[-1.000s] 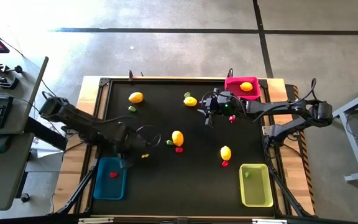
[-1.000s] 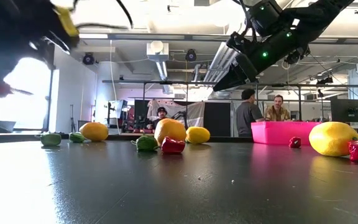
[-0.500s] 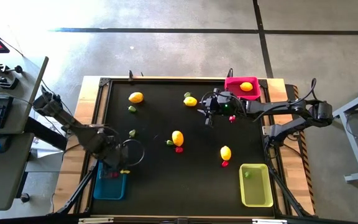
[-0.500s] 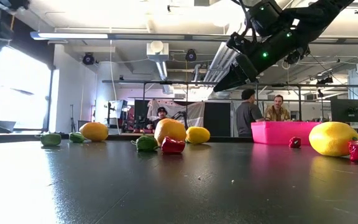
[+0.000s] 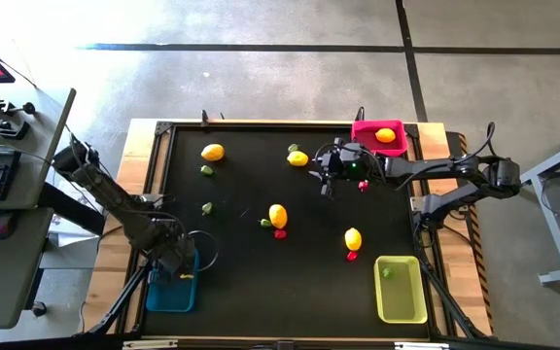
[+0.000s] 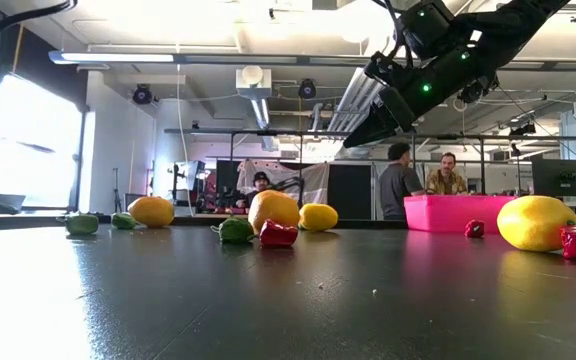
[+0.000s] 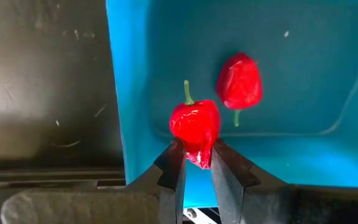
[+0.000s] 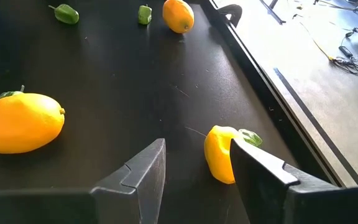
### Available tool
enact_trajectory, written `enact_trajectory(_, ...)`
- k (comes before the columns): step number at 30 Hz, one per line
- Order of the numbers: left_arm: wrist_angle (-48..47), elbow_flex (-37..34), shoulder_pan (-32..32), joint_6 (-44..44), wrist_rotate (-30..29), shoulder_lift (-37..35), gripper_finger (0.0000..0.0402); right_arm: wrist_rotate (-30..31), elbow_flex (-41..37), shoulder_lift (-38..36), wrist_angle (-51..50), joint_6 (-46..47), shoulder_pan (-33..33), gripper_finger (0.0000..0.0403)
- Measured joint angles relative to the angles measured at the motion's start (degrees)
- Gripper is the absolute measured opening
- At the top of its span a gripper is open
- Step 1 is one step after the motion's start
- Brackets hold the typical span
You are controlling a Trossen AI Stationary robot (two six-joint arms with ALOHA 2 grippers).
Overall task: Sort produce into baskets
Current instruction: Put the red chilli pepper into the blue bin, then put the lemon into the pink bin
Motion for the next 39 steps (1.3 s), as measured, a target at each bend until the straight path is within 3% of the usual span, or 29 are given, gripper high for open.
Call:
enact_trajectory(12,0.7,-0.1,-0.3,2.3,2.0,0.0,0.0053,0.0,0.0,0.0,0.0,0.0,0.0,0.0171)
enact_trajectory(27,0.8,-0.1,-0.3,2.3,2.4,0.0,0.0127,0.0,0.0,0.0,0.0,0.0,0.0,0.0171)
enact_trajectory(34,0.6,0.9,-0.3,2.1,3.5,0.0,0.0125,0.0,0.0,0.0,0.0,0.0,0.0,0.0171)
enact_trajectory(39,1.1,3.0,1.7,5.9,2.1,0.0,0.0079,0.0,0.0,0.0,0.0,0.0,0.0,0.0171)
